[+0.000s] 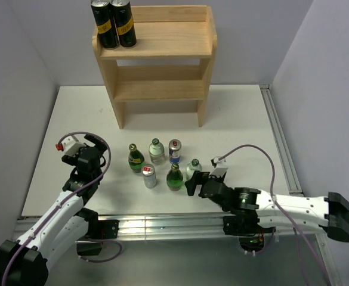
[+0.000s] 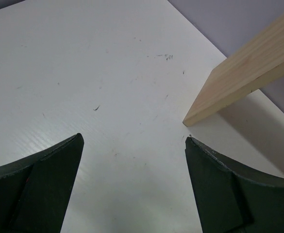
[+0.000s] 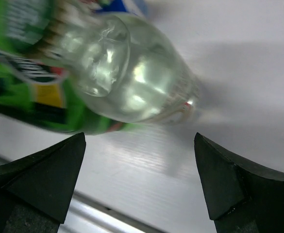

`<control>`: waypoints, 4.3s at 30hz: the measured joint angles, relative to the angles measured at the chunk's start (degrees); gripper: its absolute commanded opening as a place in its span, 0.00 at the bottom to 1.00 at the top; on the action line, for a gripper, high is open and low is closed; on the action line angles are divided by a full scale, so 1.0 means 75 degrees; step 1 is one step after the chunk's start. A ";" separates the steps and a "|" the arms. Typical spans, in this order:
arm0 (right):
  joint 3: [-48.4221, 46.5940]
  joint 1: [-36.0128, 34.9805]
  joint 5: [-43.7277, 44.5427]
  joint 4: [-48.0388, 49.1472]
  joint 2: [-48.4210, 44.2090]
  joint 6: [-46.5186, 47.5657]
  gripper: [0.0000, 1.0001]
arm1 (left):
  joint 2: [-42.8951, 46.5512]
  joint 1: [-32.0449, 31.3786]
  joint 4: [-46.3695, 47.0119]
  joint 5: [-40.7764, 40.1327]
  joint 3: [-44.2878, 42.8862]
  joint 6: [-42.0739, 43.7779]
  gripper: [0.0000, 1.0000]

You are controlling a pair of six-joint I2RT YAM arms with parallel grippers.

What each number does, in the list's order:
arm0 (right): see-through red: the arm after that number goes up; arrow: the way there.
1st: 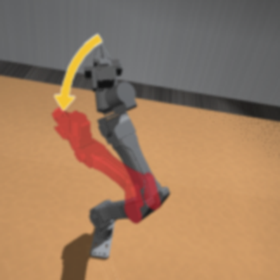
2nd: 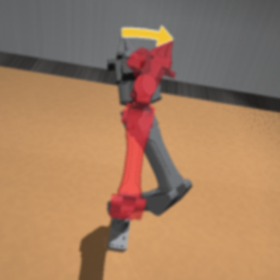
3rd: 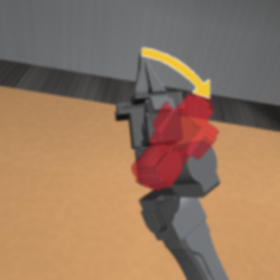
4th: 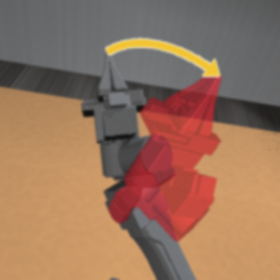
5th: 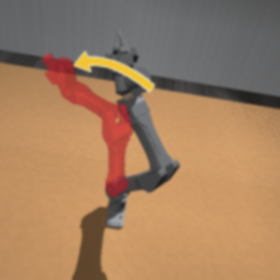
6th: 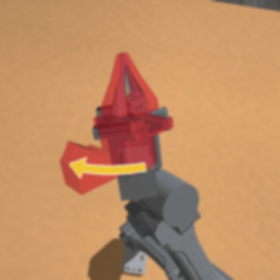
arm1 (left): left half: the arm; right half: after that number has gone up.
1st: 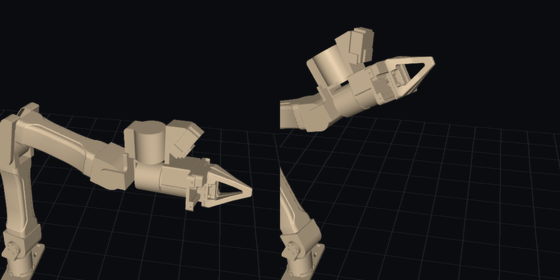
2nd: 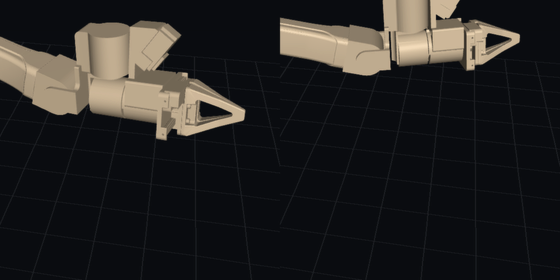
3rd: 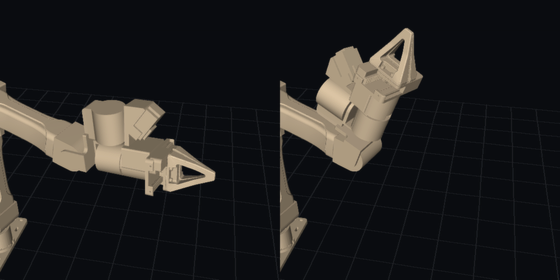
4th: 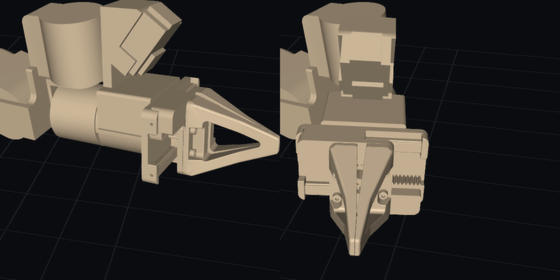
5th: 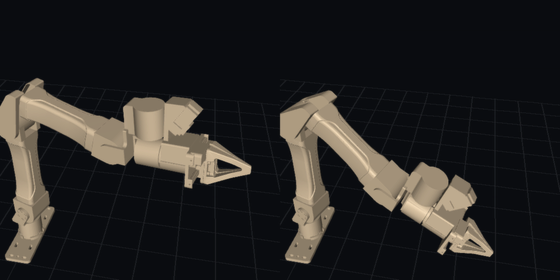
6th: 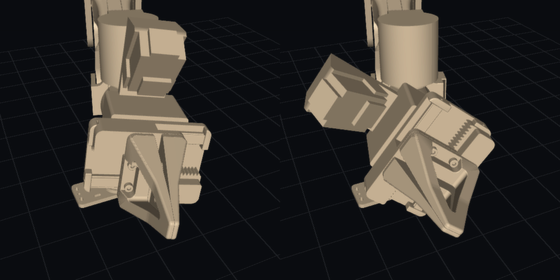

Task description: Place and organize the beverage onto the shelf

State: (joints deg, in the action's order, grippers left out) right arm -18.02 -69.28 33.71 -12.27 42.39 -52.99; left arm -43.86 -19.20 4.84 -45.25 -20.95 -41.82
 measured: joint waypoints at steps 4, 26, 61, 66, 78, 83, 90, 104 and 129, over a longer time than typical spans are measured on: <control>-0.0076 -0.0300 0.0831 -0.0216 0.1207 -0.0609 1.00 | 0.0254 -0.0047 0.0029 -0.0166 0.0227 0.0003 0.93; -0.0055 -0.0344 0.2795 0.3363 0.3722 0.0224 1.00 | 0.0428 -0.0105 0.0297 -0.0152 0.0393 0.0058 0.92; -0.0137 0.0478 0.3596 0.6484 0.6400 0.1504 0.00 | 0.0836 -0.0157 0.0353 -0.0160 0.0525 0.0058 0.92; -0.0449 0.0440 0.3442 0.4167 0.4628 0.1553 0.00 | 0.0836 -0.0166 0.0353 -0.0172 0.0522 0.0061 0.92; -0.6362 0.0804 0.2270 0.1813 0.3477 0.5266 0.00 | 0.0799 -0.0169 0.0638 0.0519 0.0525 0.0469 0.92; -0.9340 0.1556 0.1358 0.1040 0.4733 0.6551 0.00 | 0.0548 -0.0166 0.0697 0.0810 0.0525 0.0519 0.91; -1.2709 0.2949 0.0323 -0.0498 0.6761 0.7312 0.00 | 0.0312 -0.0166 0.0694 0.0997 0.0522 0.0597 0.91; -1.5486 0.4199 -0.0201 -0.1859 0.8798 0.7959 0.00 | 0.0160 -0.0169 0.0697 0.1067 0.0522 0.0632 0.90; -1.5816 0.5225 -0.0711 -0.0469 0.9635 0.7417 0.30 | -0.0137 -0.0169 0.0694 0.1087 0.0431 0.0632 0.90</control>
State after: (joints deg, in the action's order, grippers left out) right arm -136.64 -30.09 28.38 -15.79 114.65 2.63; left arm -44.88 -20.47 10.04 -37.10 -17.72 -37.08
